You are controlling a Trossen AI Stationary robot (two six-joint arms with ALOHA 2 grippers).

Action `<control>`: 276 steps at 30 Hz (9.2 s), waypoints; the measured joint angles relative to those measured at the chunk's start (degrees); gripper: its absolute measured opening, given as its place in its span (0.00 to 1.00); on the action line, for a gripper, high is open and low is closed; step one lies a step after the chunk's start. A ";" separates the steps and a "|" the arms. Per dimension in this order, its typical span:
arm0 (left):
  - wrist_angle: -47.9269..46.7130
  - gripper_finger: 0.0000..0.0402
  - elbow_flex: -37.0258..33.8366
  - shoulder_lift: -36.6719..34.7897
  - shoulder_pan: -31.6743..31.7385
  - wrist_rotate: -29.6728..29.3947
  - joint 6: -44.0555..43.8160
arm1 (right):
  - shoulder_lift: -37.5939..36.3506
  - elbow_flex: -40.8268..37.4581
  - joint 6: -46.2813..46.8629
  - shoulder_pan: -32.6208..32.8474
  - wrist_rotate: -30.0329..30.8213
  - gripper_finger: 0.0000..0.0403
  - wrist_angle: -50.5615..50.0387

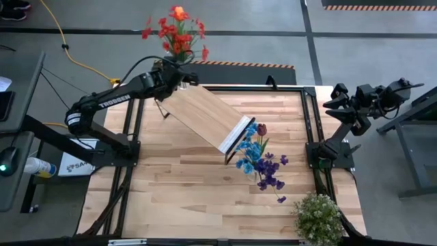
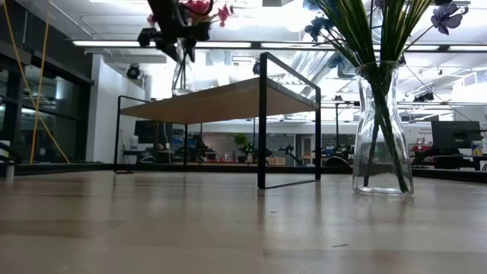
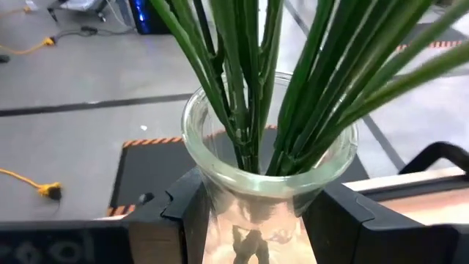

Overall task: Pick and place flowers into a vace then onto a shelf
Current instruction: Put the left transparent flower vase on the shelf, then put the transparent flower vase on the shelf

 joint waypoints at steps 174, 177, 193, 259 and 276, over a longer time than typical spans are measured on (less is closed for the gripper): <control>19.00 0.96 -22.71 -23.51 -56.14 -9.00 -1.04 | 0.00 0.00 6.49 0.00 -11.56 0.32 0.48; 20.28 0.96 -22.76 -22.99 -57.89 -10.29 -1.00 | 0.00 0.00 7.23 -0.02 -11.56 0.32 0.46; 25.06 0.96 -22.76 -19.47 -60.41 -12.51 -1.88 | 0.76 0.00 16.95 -0.02 -10.88 0.32 0.49; 27.98 0.96 -22.74 -18.88 -60.39 -8.67 -3.84 | 3.72 -43.72 46.81 0.00 -5.55 0.32 3.32; 28.04 0.96 -22.74 -18.88 -60.39 -8.91 -3.84 | 3.80 -48.85 27.63 -6.50 -3.70 0.32 26.53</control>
